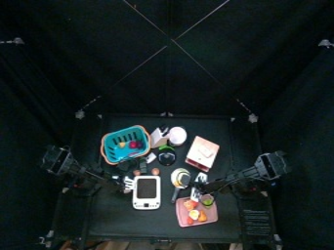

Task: Grab white sushi roll

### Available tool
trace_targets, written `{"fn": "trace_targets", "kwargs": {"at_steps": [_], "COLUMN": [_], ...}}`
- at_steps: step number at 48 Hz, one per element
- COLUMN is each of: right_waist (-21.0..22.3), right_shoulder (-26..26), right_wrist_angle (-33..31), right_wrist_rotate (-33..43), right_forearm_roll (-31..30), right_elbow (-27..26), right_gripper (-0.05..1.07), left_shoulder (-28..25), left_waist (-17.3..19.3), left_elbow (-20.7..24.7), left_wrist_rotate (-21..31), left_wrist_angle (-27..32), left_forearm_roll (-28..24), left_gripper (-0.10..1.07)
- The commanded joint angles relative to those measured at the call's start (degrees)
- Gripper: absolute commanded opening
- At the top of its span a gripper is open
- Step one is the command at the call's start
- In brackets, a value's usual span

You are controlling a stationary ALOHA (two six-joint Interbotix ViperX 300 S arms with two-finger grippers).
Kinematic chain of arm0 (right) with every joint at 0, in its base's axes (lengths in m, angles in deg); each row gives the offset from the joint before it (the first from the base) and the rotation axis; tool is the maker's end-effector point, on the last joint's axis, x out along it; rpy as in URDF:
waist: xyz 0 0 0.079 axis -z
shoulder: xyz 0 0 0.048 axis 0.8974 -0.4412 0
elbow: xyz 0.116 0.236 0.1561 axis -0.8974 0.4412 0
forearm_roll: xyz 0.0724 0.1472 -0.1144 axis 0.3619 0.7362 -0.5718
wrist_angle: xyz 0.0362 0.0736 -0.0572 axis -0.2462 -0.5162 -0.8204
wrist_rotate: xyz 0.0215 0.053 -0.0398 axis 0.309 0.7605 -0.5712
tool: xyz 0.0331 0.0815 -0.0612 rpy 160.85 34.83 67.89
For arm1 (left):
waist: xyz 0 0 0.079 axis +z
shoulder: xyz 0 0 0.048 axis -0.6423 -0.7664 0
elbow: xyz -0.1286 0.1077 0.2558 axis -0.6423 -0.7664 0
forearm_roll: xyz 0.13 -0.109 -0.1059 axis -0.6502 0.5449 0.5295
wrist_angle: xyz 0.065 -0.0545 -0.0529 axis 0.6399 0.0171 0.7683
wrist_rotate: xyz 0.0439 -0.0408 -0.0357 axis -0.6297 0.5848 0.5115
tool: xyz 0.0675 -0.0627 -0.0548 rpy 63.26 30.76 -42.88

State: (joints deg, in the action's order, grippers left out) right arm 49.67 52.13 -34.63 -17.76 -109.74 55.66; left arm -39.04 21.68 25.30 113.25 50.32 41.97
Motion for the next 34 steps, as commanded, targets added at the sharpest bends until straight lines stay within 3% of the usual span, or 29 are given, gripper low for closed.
{"fn": "trace_targets", "kwargs": {"at_steps": [1, 10, 34], "right_waist": [0.1, 0.2, 0.2], "right_shoulder": [1.0, 1.1, 1.1], "right_wrist_angle": [0.2, 0.2, 0.0], "right_wrist_rotate": [0.1, 0.1, 0.1], "right_forearm_roll": [0.0, 0.0, 0.4], "right_elbow": [-1.1, -1.1, -1.2], "right_gripper": [0.99, 0.99, 0.99], "left_shoulder": [0.2, 0.3, 1.8], "left_waist": [0.3, 0.3, 0.3], "left_elbow": [0.4, 0.7, 1.7], "left_wrist_rotate": [0.0, 0.0, -0.6], "left_wrist_angle": [0.0, 0.0, 0.8], "left_forearm_roll": [0.4, 0.5, 0.4], "left_gripper": [0.81, 0.70, 0.70]}}
